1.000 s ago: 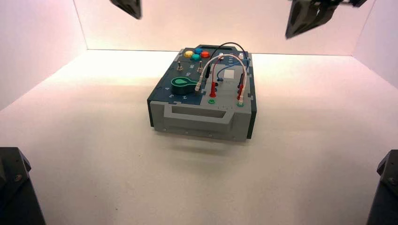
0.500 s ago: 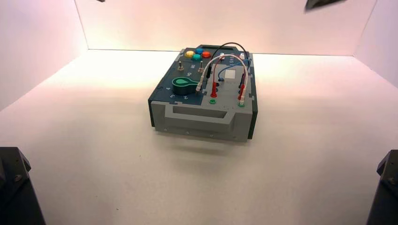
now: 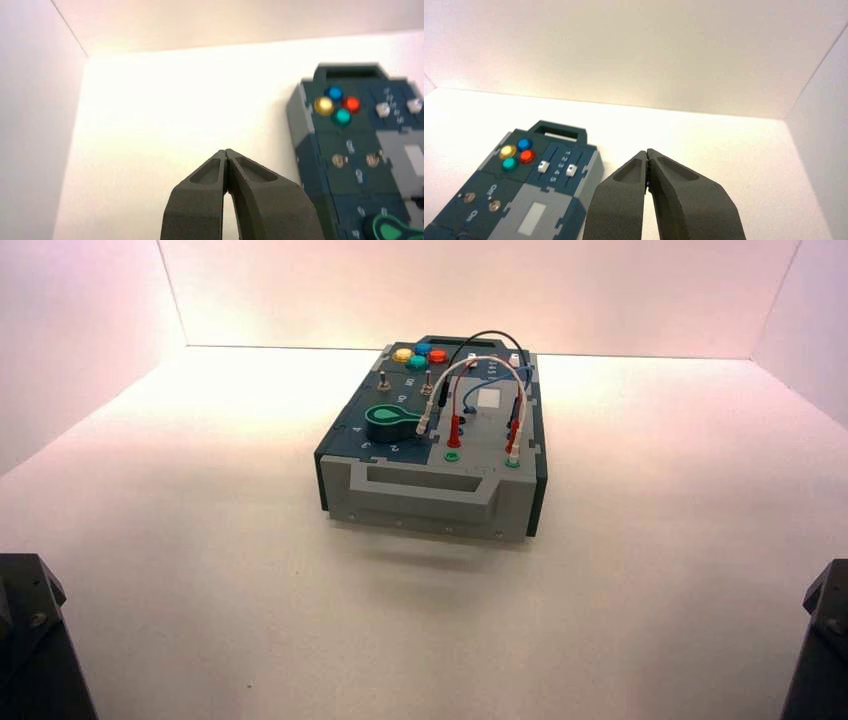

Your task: Rotate the box clockwise.

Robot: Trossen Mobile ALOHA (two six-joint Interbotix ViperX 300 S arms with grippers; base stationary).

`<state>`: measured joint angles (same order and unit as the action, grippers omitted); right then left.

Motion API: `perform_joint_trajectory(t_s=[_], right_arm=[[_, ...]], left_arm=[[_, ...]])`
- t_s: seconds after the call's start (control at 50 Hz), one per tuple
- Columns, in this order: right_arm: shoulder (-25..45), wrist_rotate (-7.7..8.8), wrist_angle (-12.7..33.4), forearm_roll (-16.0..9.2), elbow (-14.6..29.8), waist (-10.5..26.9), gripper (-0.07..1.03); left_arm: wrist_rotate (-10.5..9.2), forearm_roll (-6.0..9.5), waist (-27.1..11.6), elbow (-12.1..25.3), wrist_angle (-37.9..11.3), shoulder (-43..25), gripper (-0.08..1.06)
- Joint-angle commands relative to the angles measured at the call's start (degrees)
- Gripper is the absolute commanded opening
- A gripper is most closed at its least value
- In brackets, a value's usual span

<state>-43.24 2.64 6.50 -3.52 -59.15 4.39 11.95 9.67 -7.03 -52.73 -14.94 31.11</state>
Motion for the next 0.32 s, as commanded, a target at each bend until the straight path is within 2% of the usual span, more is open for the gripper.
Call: perform_joint_trajectory(t_s=[0.02,0.2,0.32], right_arm=[[-0.3,-0.18,-1.9,0.2,0.4,-1.8,-0.02],[-1.1,-0.26,-3.0,0.2,0.4,-2.0,-0.02],[-2.5,-0.18,-5.3,0.2,-0.8,-2.1,-0.02]], left_arm=[[0.44,-0.09,0.4,-0.3,3.3,2.7,-0.03],[0.88,-0.09,1.9,-1.2,4.0,3.0,-0.03],[0.88,-0.09,3.0,-1.2,4.0,3.0,-0.03]])
